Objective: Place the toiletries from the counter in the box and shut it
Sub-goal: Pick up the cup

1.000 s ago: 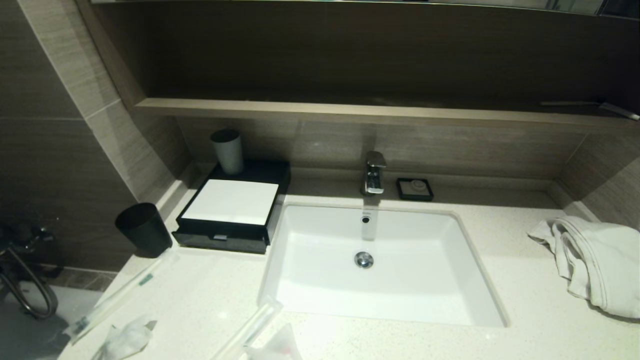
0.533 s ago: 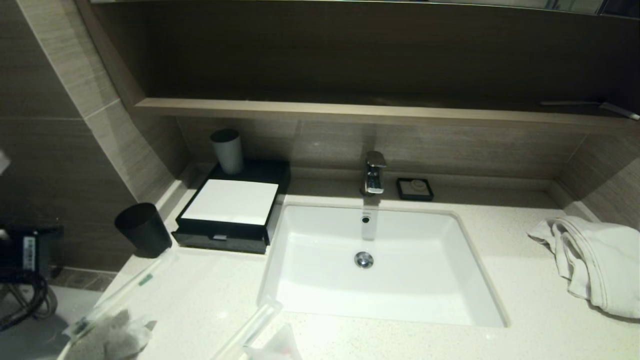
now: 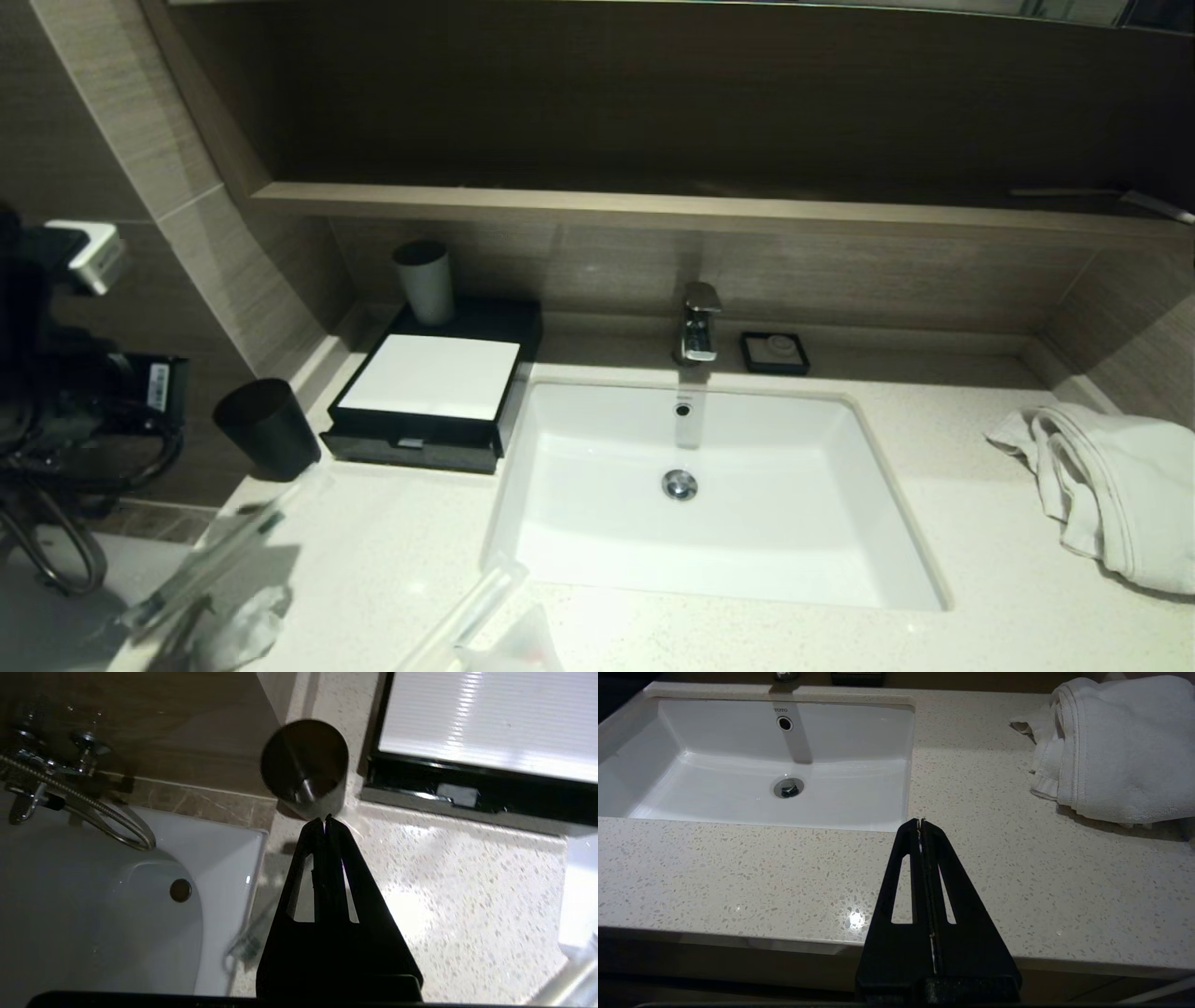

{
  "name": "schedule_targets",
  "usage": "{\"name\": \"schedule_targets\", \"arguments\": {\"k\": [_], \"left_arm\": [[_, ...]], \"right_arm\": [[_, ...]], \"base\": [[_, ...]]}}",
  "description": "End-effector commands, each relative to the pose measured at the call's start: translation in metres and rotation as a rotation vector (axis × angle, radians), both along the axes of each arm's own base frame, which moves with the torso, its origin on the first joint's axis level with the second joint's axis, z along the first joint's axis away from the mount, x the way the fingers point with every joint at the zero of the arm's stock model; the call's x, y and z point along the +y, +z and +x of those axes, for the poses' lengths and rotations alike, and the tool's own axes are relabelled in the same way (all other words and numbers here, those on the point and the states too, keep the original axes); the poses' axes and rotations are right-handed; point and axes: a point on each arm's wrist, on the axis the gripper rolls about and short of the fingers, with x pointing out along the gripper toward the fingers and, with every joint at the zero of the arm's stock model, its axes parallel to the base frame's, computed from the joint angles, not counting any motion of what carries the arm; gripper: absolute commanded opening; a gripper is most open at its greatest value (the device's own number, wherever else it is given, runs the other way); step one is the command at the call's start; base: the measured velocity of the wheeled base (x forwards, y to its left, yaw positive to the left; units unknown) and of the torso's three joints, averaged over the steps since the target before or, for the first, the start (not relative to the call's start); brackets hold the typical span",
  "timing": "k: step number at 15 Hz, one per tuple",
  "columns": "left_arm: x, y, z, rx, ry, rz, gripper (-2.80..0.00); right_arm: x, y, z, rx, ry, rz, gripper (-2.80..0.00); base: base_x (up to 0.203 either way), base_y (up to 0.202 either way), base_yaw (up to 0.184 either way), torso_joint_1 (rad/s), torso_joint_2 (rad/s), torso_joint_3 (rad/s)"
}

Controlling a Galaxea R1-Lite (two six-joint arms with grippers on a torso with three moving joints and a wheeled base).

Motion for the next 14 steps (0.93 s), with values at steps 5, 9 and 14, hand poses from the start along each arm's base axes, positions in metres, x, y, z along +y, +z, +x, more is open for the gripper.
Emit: {"name": "schedule_targets", "arguments": {"k": [5, 9, 14], "left_arm": [[0.018, -0.014, 0.059, 0.074, 0.067, -0.003, -2.80], [0.030, -0.031, 0.091, 0.113, 0.104, -0.016, -2.80], [0.040, -0.042, 0.113, 0.138, 0.127, -0.027, -2.80]], "right_arm": [[0.000, 0.000, 0.000, 0.000, 0.000, 0.000, -2.80], [0.000, 0.000, 0.000, 0.000, 0.000, 0.000, -2.80], [0.000, 0.000, 0.000, 0.000, -0.001, 0.000, -2.80]], "base": [[0.000, 0.000, 0.000, 0.000, 0.00, 0.000], [0.000, 0.000, 0.000, 0.000, 0.00, 0.000], [0.000, 0.000, 0.000, 0.000, 0.00, 0.000]]}}
